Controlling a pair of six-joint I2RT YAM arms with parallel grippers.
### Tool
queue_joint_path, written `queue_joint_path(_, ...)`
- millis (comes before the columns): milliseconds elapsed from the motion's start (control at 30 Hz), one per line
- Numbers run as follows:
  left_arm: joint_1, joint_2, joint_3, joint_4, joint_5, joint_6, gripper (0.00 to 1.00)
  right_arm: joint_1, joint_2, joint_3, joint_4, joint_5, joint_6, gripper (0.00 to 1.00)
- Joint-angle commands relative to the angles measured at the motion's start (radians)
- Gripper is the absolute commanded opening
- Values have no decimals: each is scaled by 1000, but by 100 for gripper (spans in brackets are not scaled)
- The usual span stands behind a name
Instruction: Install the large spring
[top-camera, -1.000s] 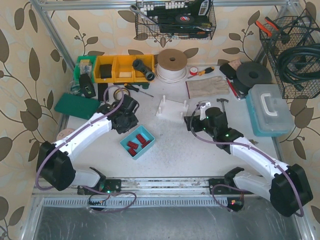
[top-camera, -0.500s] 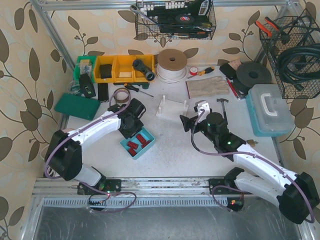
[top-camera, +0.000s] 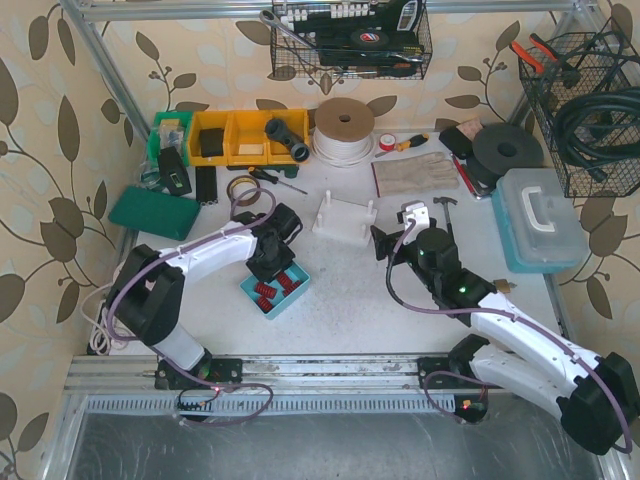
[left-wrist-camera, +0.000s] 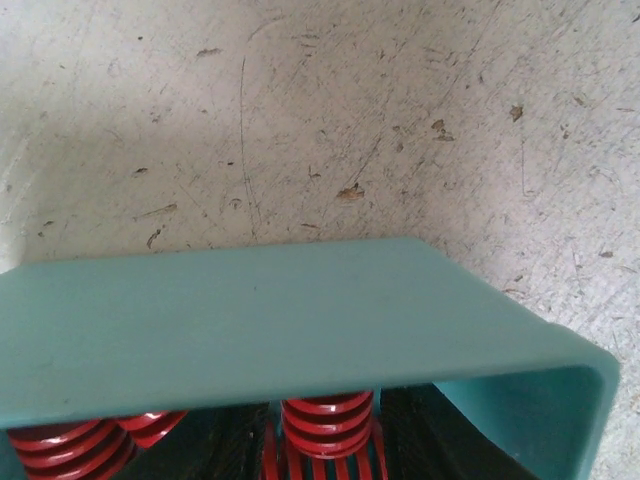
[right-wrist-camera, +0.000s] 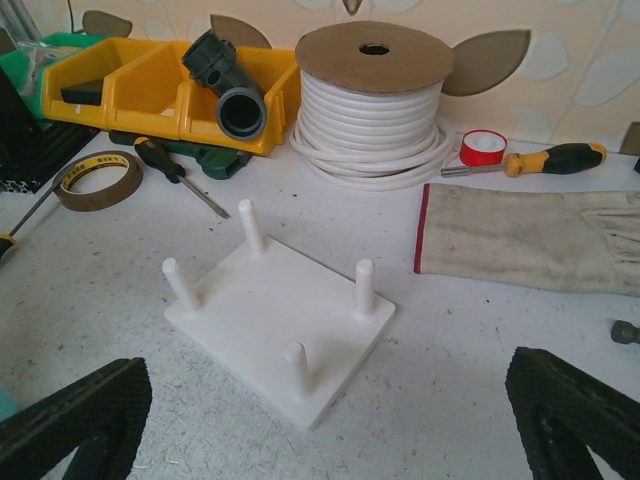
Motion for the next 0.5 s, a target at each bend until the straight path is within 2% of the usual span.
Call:
queue_joint_path(0, -15, 30, 1, 26, 13, -6, 37, 3, -12, -10, -13, 33, 10, 95)
queue_joint_path(467, -22, 175, 0, 79, 32, 22, 41, 3, -27, -13, -14, 38, 5, 95)
